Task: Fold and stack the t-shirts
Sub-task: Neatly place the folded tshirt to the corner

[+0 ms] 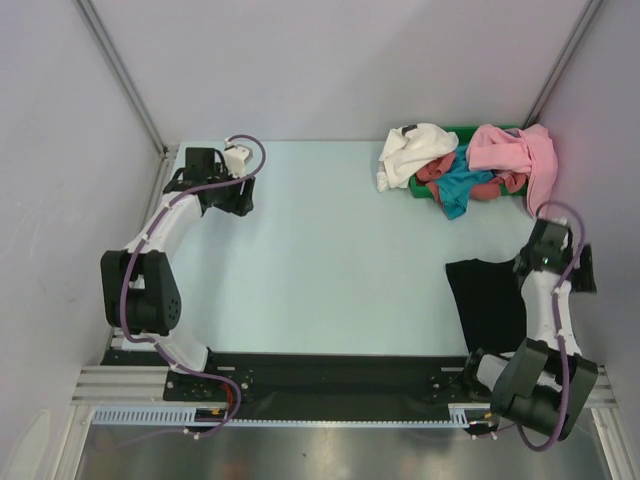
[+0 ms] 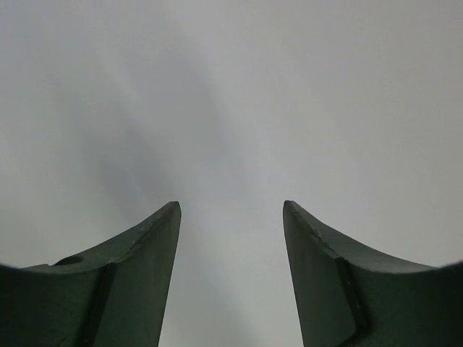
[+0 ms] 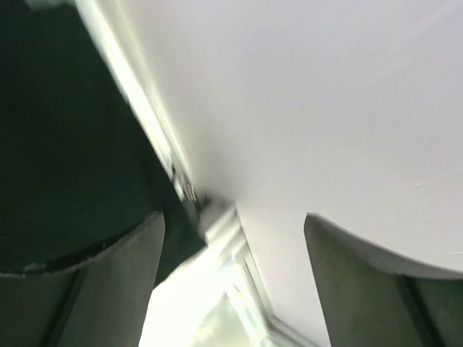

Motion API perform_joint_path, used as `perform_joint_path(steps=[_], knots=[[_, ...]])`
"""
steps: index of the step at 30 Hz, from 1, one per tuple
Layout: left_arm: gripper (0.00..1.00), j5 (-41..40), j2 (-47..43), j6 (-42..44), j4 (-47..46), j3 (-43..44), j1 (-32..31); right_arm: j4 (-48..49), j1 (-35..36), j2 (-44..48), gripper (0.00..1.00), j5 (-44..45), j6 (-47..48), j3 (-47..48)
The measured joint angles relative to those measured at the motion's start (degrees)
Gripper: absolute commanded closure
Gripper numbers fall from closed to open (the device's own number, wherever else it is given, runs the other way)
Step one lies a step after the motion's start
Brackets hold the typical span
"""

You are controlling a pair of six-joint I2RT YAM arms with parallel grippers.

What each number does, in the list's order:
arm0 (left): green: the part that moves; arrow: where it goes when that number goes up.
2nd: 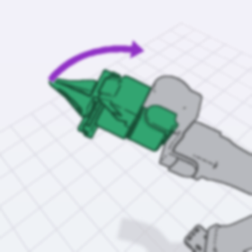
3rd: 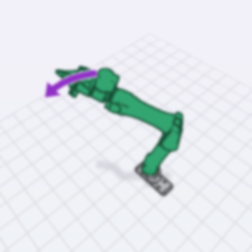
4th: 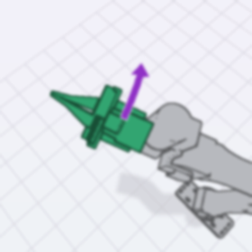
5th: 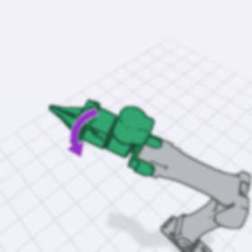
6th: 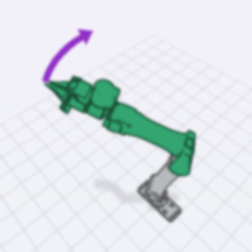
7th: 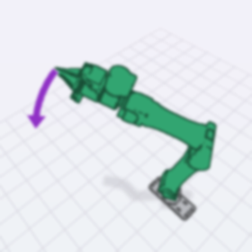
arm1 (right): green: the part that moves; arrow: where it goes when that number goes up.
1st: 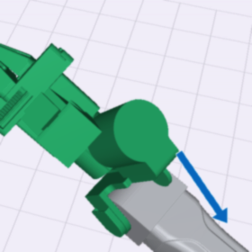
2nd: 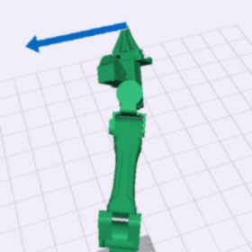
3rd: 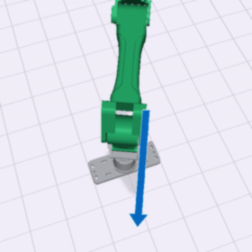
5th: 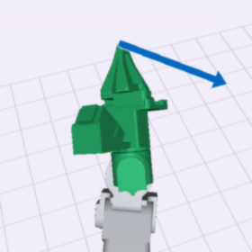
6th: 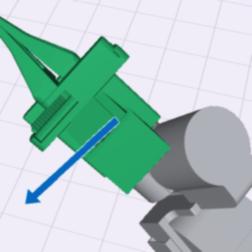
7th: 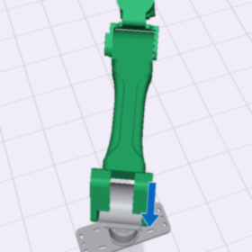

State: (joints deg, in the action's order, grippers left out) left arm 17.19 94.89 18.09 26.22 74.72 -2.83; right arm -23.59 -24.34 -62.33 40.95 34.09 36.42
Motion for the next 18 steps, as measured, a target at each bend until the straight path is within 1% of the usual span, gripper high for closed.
perform_joint_path(steps=[2, 3, 5, 6, 7, 8, 9, 12, 14, 15, 18], knots=[[0.36, -0.02, 0.0, 0.0, 0.02, 0.0, 0.26, -3.65, 2.84, -2.12, 0.22, -1.92, -6.62, 10.62], [0.36, -0.02, 0.0, 0.0, 0.04, 0.0, 0.39, -6.78, 4.46, -3.91, 0.3, -3.72, -10.56, 16.72], [0.36, -0.04, 0.0, 0.0, 0.07, 0.0, 0.63, -12.28, 6.95, -8.37, 0.4, -9.53, -20.11, 28.39], [0.36, -0.04, 0.0, 0.0, 0.22, 0.0, 0.7, -14.47, 8.48, -10.47, 0.41, -13.9, -24.39, 32.92], [0.36, -0.07, 0.0, 0.0, 0.33, 0.0, 0.72, -15.56, 9.62, -11.93, 0.39, -17.0, -27.52, 35.34], [0.36, -0.11, -0.02, 0.02, 0.55, 0.0, 0.76, -16.17, 11.56, -13.33, 0.35, -20.57, -30.93, 36.72], [0.36, -0.22, -0.02, 0.04, 0.83, 0.0, 0.76, -16.7, 14.1, -14.38, 0.27, -23.56, -33.81, 36.54], [0.36, -0.5, -0.28, 0.39, 1.53, 0.0, 0.76, -18.95, 24.15, -17.03, 0.2, -27.34, -40.02, 32.46], [0.36, -0.55, -0.76, 0.44, 1.79, -0.02, 0.79, -20.06, 30.34, -19.43, 0.21, -29.42, -43.1, 29.66], [0.36, -0.55, -1.16, 0.44, 1.95, -0.02, 0.79, -20.98, 32.09, -20.76, 0.23, -29.51, -44.52, 28.65], [0.36, -0.52, -2.36, 0.44, 2.25, -0.02, 0.96, -23.08, 33.03, -23.39, 0.27, -27.12, -47.08, 27.5]])
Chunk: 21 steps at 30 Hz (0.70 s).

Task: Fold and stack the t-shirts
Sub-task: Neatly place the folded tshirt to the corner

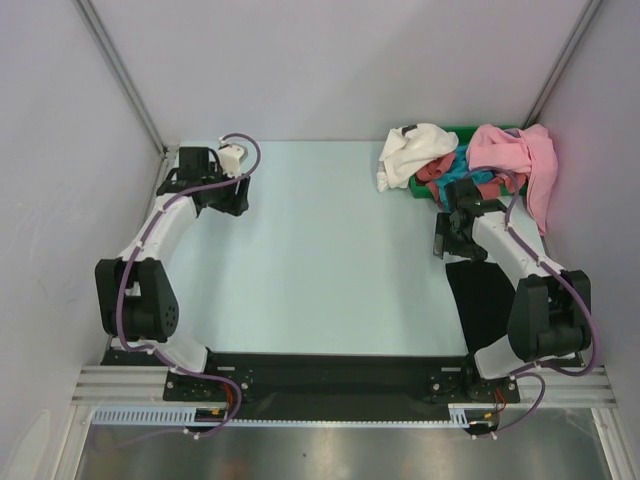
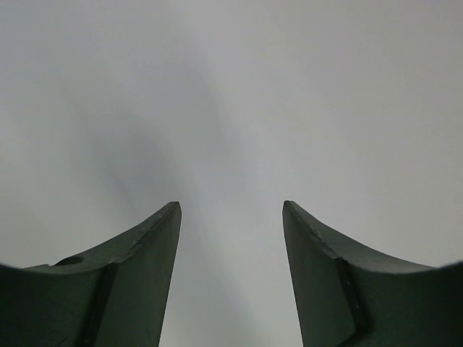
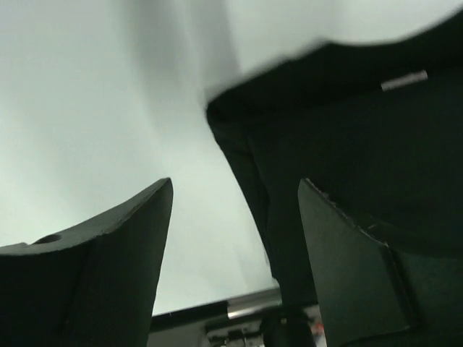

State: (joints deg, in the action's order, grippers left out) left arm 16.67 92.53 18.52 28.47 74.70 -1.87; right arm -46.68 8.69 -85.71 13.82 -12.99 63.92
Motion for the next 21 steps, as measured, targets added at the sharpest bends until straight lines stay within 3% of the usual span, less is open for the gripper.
perform_joint_path(steps=[5, 8, 14, 17, 18, 19, 21], knots=[[0.36, 0.07, -0.68, -0.02, 0.04, 0.0, 0.42, -1.22, 0.26, -0.59, 0.39, 5.86, -2.12, -1.38], [0.36, 0.09, -0.68, -0.04, 0.2, 0.0, 0.46, -0.13, -0.74, -0.7, 0.4, 5.35, -1.99, -3.63], [0.36, 0.09, -0.68, -0.02, 0.33, 0.0, 0.46, 1.68, -3.5, -3.93, 0.52, 4.61, -1.64, -4.57], [0.36, 0.09, -0.68, -0.04, 0.33, 0.0, 0.46, 3.39, -4.42, -5.29, 0.76, 3.89, -0.57, -4.57], [0.36, 0.11, -0.7, -0.04, 0.33, 0.0, 0.46, 3.85, -4.44, -5.55, 0.93, 3.72, -0.28, -4.57], [0.36, 0.11, -0.7, -0.04, 0.33, 0.0, 0.46, 4.26, -4.44, -5.81, 1.0, 3.56, 0.15, -4.57], [0.36, 0.11, -0.7, -0.04, 0.33, 0.0, 0.46, 4.72, -4.44, -6.12, 1.0, 3.3, 0.15, -4.57]])
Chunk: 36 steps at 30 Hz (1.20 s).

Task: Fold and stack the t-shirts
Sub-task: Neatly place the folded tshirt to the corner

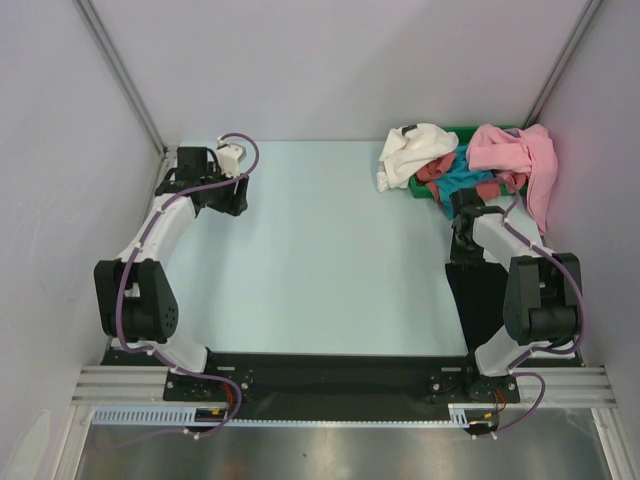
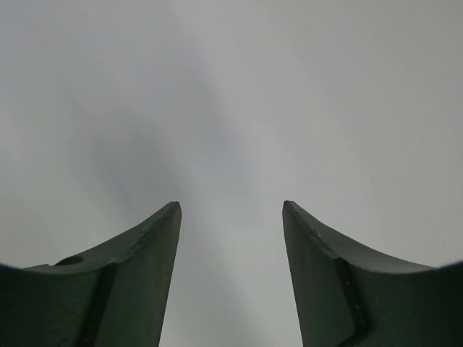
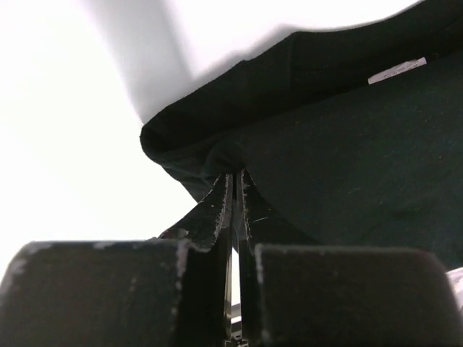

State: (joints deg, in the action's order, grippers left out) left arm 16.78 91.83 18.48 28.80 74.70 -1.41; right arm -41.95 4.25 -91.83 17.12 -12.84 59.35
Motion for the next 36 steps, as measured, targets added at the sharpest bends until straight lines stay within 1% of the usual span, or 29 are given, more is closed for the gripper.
perform_joint_path(steps=[6, 14, 18, 19, 20, 22, 23, 24, 26, 28, 30, 31, 32, 34, 35, 36], knots=[[0.36, 0.0, 0.0, 0.02, 0.0, -0.04, 0.07, 0.22, 0.13, 0.83, 1.0, 0.0, 0.48, 0.0], [0.36, -0.02, 0.02, 0.02, 0.02, -0.94, 0.11, -0.72, 3.02, 9.18, 1.0, -0.31, 0.96, -1.29], [0.36, -0.04, 0.02, 0.02, -0.11, -1.46, 0.11, -0.72, 3.96, 9.22, 0.99, -1.27, 0.74, -1.84], [0.36, -0.04, 0.02, 0.04, -0.13, -1.66, 0.11, -0.68, 4.17, 8.72, 0.95, -1.57, 0.68, -1.99], [0.36, -0.04, 0.02, 0.04, -0.2, -1.84, 0.11, -0.57, 4.48, 7.85, 0.85, -2.08, 0.61, -2.01], [0.36, -0.07, 0.02, 0.04, -0.22, -2.19, 0.11, -0.13, 5.33, 5.18, 0.72, -3.63, 0.46, -2.01], [0.36, -0.07, 0.02, 0.07, -0.22, -2.34, 0.11, -0.09, 5.51, 3.76, 0.58, -4.44, 0.35, -1.97], [0.36, -0.07, 0.0, 0.07, -0.26, -2.49, 0.11, -0.24, 6.45, 1.88, 0.54, -5.05, 0.2, -1.79], [0.36, -0.07, 0.0, 0.07, -0.37, -2.8, 0.11, -0.55, 7.69, -1.49, 0.5, -6.14, 0.57, -1.42], [0.36, -0.07, 0.02, 0.07, -0.42, -2.99, 0.17, -1.25, 8.5, -3.3, 0.51, -6.51, 0.61, -1.11], [0.36, -0.07, 0.02, 0.07, -0.44, -3.04, 0.28, -2.01, 9.18, -4.04, 0.57, -6.12, 0.52, -0.59], [0.36, -0.07, 0.02, 0.07, -0.42, -3.04, 0.35, -2.43, 9.31, -4.28, 0.61, -5.7, 0.31, -0.17], [0.36, -0.07, 0.02, 0.09, -0.44, -3.04, 0.42, -2.73, 9.29, -4.57, 0.69, -5.25, 0.0, 0.28], [0.36, -0.07, 0.02, 0.07, -0.52, -3.1, 0.55, -2.95, 9.29, -5.42, 0.77, -4.07, -0.72, 1.03], [0.36, -0.07, 0.02, 0.07, -0.55, -3.15, 0.61, -2.97, 9.22, -6.1, 0.84, -3.41, -1.09, 1.36], [0.36, -0.07, 0.02, 0.07, -0.59, -3.15, 0.66, -2.93, 9.01, -6.93, 0.87, -2.64, -1.42, 1.6]])
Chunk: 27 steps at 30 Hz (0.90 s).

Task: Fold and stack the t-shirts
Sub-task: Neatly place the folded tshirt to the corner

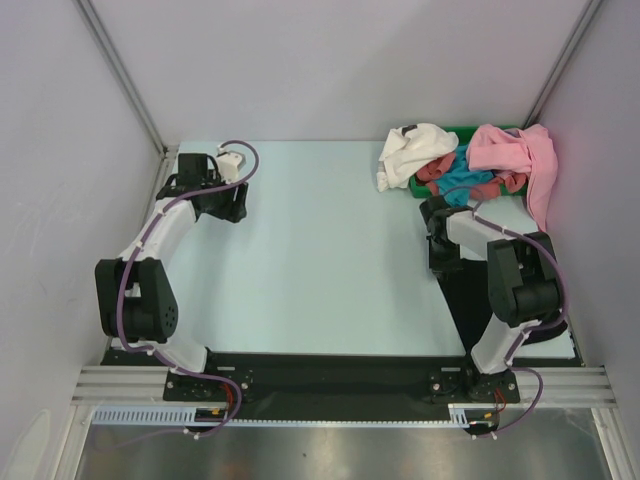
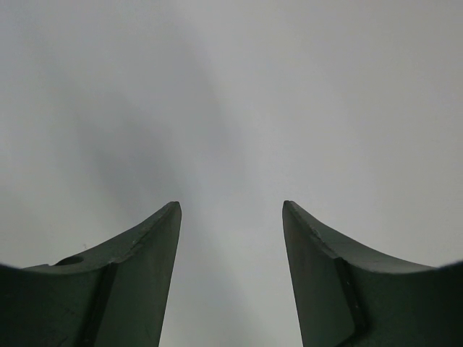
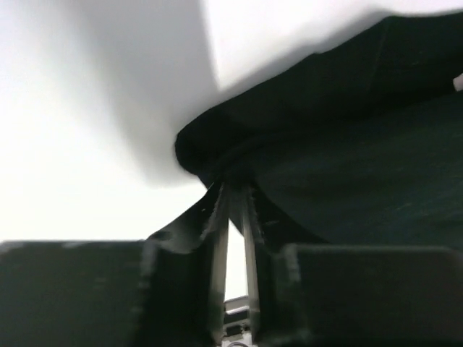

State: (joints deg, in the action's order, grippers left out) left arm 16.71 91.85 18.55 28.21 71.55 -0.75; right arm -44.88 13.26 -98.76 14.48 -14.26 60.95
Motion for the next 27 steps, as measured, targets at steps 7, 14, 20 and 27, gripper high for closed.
perform_joint_path(steps=[7, 14, 20, 27], knots=[[0.36, 0.0, 0.0, 0.02, -0.33, -0.33, 0.04, 0.04, -3.8, -2.4, 1.0, 1.81, -1.33, 1.27], [0.36, 0.02, 0.0, 0.04, -0.59, -0.76, 1.77, 2.47, -11.26, -2.54, 1.0, 2.6, 0.9, 1.44], [0.36, 0.02, 0.0, 0.04, -0.7, -1.03, 2.21, 3.26, -11.85, -2.91, 1.0, 3.28, 5.73, 1.44], [0.36, 0.0, 0.0, 0.42, -0.68, -1.38, 2.23, 3.54, -11.58, -2.75, 0.87, 1.62, 9.51, 1.44]])
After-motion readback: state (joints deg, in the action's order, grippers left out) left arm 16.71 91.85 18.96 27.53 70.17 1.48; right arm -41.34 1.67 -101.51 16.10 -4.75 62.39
